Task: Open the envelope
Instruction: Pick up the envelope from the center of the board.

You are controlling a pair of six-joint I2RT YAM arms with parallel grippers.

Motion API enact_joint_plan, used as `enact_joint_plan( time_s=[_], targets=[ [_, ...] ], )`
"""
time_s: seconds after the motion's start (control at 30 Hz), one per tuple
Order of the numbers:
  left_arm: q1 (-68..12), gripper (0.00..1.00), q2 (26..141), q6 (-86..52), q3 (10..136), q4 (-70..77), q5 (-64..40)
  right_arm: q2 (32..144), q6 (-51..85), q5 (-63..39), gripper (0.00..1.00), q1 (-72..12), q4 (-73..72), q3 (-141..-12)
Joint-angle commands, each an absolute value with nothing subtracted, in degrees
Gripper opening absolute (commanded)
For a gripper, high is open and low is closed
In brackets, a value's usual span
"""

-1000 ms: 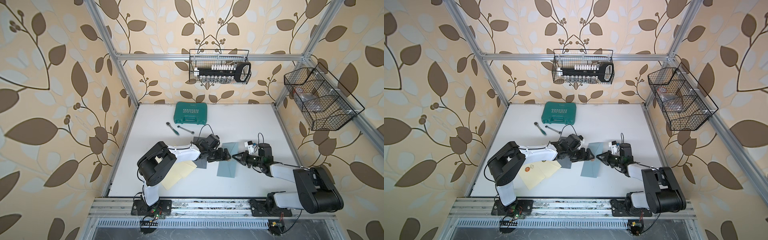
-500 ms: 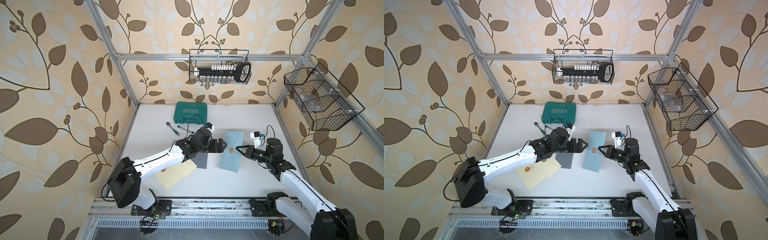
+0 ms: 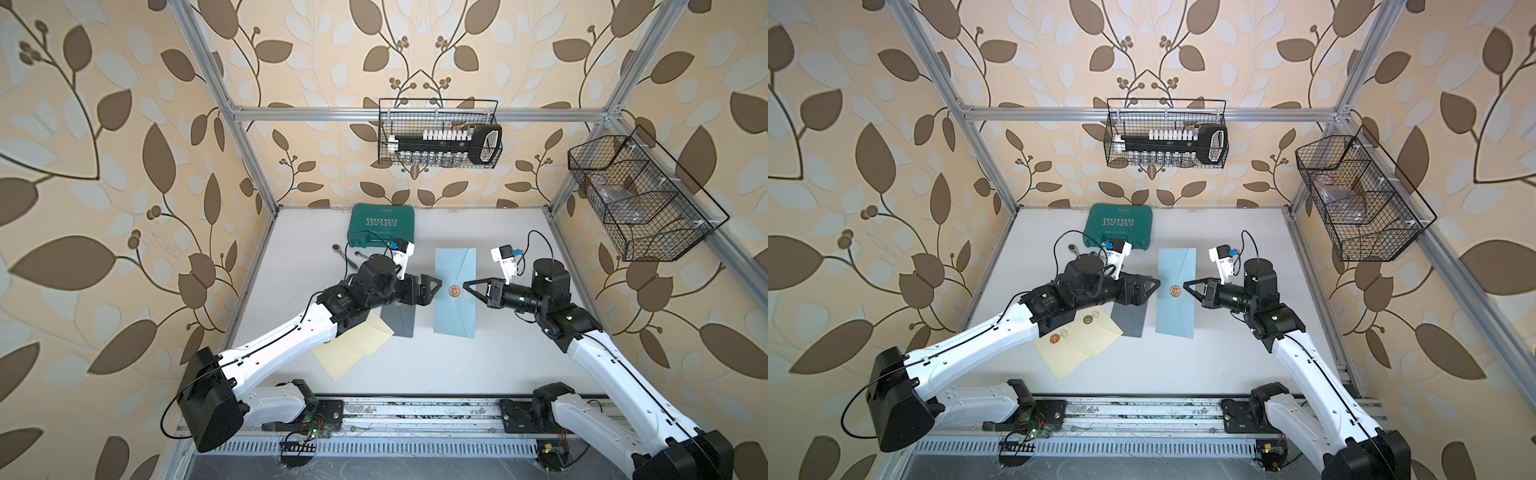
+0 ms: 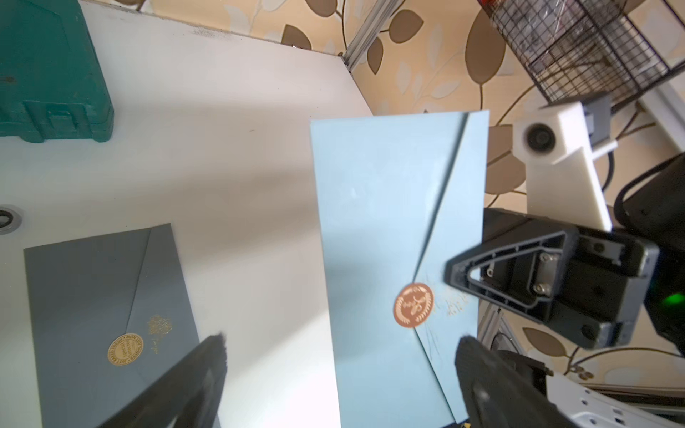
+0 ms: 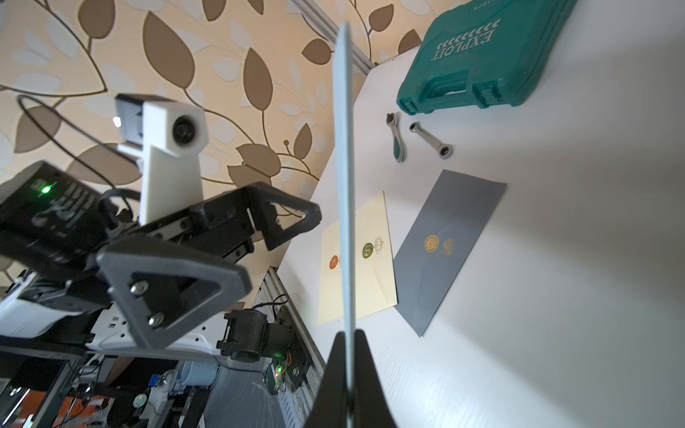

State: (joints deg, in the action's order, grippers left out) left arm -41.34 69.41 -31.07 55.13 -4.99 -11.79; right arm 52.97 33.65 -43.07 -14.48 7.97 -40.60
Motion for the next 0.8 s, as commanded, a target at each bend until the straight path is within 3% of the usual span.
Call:
enact_joint_plan(
  time_s=[0.0,0.2,0.4,0.77],
  targets=[
    [-36.7,0.99,66.3,-34.4,53.2,0.2,-20.0,52.4,30.4,-46.1,0.0,-16.5,10.1,-43.3],
    [-33.8,0.99,66.5,-35.2,53.4,4.3,-31.3,52.9,28.8,-48.0,0.0,-19.7,10.0,-45.5],
    [-33.8,0.98,68.7,-37.0,53.2,6.5,-34.2,53.0,29.1,-49.0,0.0,-20.7,8.9,-46.1],
    [-33.9,0.79,71.9,-38.5,54.9,10.0,-39.1,54.2,29.4,-49.3,0.0,-21.0,7.1,-45.9]
  ],
)
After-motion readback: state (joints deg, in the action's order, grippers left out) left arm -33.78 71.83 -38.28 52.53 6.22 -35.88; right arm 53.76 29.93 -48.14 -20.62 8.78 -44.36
